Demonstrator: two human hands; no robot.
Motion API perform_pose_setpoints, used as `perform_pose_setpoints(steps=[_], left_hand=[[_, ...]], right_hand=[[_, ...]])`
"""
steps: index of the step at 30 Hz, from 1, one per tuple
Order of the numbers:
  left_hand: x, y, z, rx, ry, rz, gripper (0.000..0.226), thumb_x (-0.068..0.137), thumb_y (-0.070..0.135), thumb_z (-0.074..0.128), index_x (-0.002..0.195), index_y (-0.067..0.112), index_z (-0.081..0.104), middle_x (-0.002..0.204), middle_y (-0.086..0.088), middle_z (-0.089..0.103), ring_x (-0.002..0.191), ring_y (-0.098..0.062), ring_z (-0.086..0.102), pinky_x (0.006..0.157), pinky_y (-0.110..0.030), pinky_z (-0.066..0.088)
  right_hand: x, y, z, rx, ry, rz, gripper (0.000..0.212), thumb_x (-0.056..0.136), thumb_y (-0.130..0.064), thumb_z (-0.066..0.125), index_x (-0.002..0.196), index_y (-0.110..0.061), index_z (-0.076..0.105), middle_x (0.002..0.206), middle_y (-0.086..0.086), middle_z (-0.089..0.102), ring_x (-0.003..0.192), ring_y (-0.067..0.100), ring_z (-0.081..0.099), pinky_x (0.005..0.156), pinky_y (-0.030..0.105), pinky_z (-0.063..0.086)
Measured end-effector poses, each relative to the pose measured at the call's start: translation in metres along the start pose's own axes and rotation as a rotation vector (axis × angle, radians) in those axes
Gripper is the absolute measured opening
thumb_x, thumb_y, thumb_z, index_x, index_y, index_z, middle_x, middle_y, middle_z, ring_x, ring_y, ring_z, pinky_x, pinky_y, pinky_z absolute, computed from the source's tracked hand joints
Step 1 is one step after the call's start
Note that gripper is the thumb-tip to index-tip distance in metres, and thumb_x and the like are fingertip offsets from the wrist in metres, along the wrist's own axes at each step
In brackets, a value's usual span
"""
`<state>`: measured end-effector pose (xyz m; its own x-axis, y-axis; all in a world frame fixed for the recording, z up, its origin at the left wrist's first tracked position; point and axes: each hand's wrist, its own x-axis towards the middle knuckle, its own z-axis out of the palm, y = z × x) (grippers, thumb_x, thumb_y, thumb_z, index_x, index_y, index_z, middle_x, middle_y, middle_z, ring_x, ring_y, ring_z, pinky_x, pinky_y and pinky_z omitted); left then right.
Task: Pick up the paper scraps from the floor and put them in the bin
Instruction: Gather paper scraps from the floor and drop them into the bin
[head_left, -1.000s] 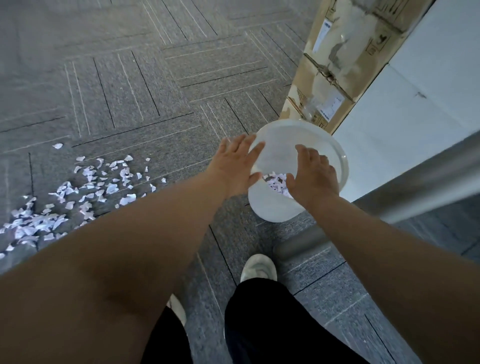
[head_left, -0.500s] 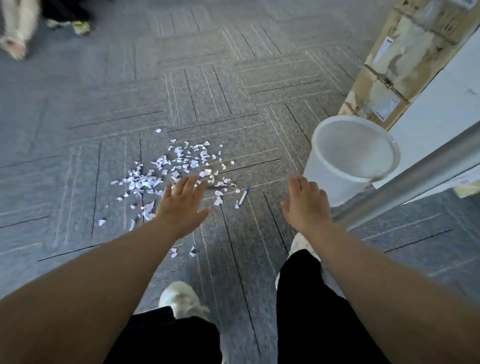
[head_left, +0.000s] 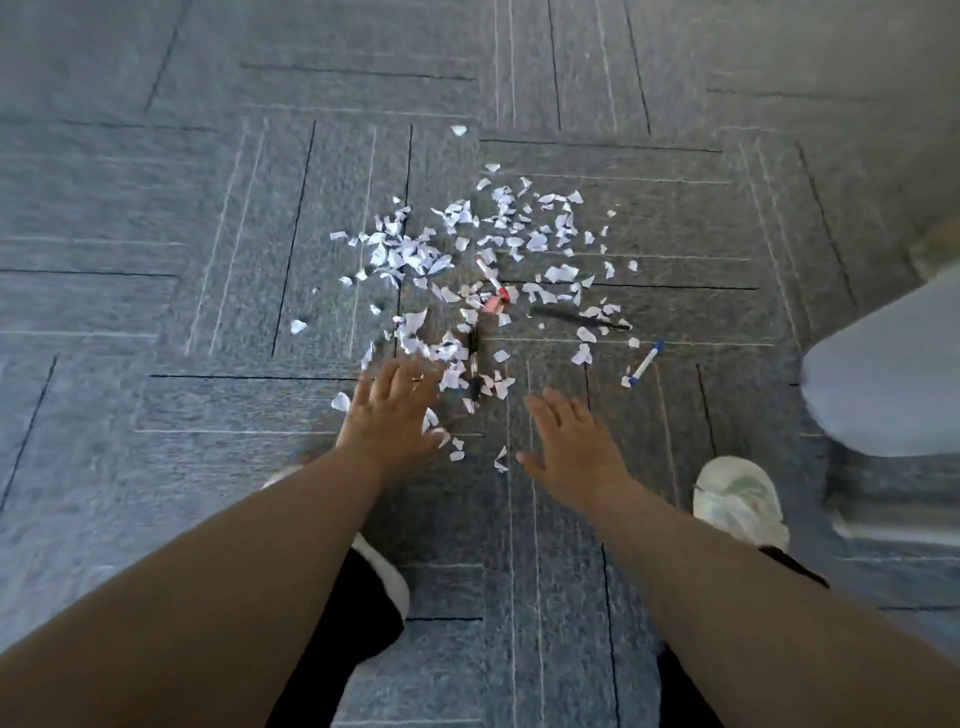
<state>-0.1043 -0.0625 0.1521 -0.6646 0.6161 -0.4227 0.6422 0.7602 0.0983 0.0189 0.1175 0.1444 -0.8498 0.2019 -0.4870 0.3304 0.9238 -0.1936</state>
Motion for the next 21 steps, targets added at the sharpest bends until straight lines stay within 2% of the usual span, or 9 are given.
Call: perform_pose_setpoints(steps=[4,6,8,12,15,18,21], left_hand=[[0.018,-0.017,0.051,0.004,-0.111,-0.006,0.083,0.087,0.058,0.04,0.146,0.02,-0.004,0.155,-0.006,-0.01,0.141,-0.031,-0.013,0.114,-0.051,0.002],[0.028,-0.023,0.074,0.04,-0.15,-0.011,0.09,0.084,0.064,0.039,0.145,0.021,-0.01,0.154,-0.007,-0.018,0.139,-0.035,-0.019,0.112,-0.056,0.001],[0.043,-0.028,0.095,0.06,-0.176,-0.023,0.096,0.08,0.071,0.037,0.144,0.022,-0.015,0.152,-0.007,-0.025,0.136,-0.038,-0.024,0.109,-0.061,-0.001],[0.073,-0.032,0.129,0.067,-0.214,-0.022,0.107,0.07,0.082,0.034,0.141,0.026,-0.024,0.147,-0.004,-0.035,0.134,-0.036,-0.029,0.106,-0.064,-0.005],[0.087,-0.027,0.152,0.05,-0.172,0.011,0.107,0.067,0.085,0.028,0.14,0.027,-0.024,0.148,-0.003,-0.032,0.135,-0.031,-0.03,0.106,-0.06,-0.011],[0.098,-0.021,0.162,-0.004,-0.036,0.018,0.095,0.071,0.08,0.015,0.14,0.025,-0.023,0.152,-0.005,-0.023,0.135,-0.025,-0.027,0.106,-0.05,-0.016],[0.115,-0.023,0.155,-0.016,-0.002,0.026,0.081,0.084,0.068,0.022,0.133,0.026,-0.028,0.145,-0.001,-0.032,0.131,-0.02,-0.032,0.107,-0.043,-0.017]], right_hand=[[0.038,0.001,0.061,-0.024,-0.101,0.005,0.077,0.094,-0.05,0.035,0.145,-0.02,-0.014,0.155,0.006,-0.014,0.142,0.026,-0.012,0.115,0.044,0.003],[0.049,0.006,0.085,-0.076,-0.14,0.001,0.082,0.093,-0.055,0.031,0.137,-0.018,-0.028,0.151,0.006,-0.026,0.139,0.024,-0.023,0.114,0.043,-0.005],[0.06,0.013,0.103,-0.105,-0.137,-0.002,0.087,0.09,-0.061,0.029,0.132,-0.017,-0.033,0.147,0.005,-0.034,0.135,0.022,-0.03,0.112,0.044,-0.011],[0.09,0.028,0.127,-0.131,-0.094,-0.022,0.099,0.08,-0.073,0.031,0.134,-0.016,-0.031,0.143,0.003,-0.037,0.134,0.023,-0.032,0.106,0.047,-0.019],[0.114,0.032,0.133,-0.13,-0.026,-0.117,0.098,0.075,-0.077,0.027,0.138,-0.02,-0.023,0.146,0.001,-0.029,0.136,0.021,-0.026,0.107,0.048,-0.017],[0.137,0.032,0.128,-0.096,0.063,-0.12,0.094,0.077,-0.073,0.029,0.14,-0.02,-0.017,0.148,0.002,-0.023,0.138,0.021,-0.02,0.108,0.048,-0.012],[0.162,0.034,0.114,-0.083,0.063,-0.099,0.094,0.081,-0.07,0.033,0.143,-0.02,-0.017,0.152,0.003,-0.023,0.139,0.022,-0.021,0.112,0.046,-0.01]])
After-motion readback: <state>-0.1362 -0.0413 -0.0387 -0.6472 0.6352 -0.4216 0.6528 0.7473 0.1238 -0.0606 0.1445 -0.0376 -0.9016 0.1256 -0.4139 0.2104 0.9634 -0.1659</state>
